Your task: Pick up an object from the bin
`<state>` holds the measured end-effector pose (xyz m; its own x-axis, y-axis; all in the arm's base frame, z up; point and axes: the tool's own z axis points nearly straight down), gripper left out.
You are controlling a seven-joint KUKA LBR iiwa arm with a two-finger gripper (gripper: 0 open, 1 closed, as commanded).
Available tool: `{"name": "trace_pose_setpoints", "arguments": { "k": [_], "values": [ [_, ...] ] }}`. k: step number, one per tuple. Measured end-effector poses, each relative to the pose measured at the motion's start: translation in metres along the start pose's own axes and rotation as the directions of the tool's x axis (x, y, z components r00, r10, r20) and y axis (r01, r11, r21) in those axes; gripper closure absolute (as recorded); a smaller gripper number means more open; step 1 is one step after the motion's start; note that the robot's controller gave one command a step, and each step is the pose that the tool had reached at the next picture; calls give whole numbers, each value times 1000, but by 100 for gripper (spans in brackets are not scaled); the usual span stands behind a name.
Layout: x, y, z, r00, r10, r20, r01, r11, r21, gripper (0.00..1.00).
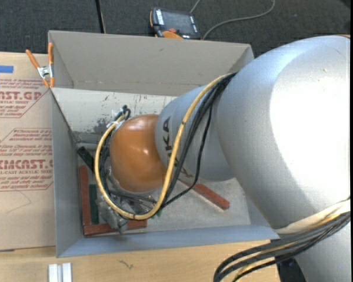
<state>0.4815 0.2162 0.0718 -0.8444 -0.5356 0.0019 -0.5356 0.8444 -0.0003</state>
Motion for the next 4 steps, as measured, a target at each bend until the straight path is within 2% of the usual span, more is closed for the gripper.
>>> {"name": "trace_pose_setpoints", "arguments": {
  "k": [1,2,3,4],
  "values": [
    [-1,-3,0,1000,3,7,-3,1000,5,0],
    [54,-116,-33,1000,-30,3,30,1000,3,0],
    [70,-193,-13,1000,12,2,-12,1000,3,0],
    [65,-273,-43,1000,4,8,-4,1000,7,0]
  ]
}}
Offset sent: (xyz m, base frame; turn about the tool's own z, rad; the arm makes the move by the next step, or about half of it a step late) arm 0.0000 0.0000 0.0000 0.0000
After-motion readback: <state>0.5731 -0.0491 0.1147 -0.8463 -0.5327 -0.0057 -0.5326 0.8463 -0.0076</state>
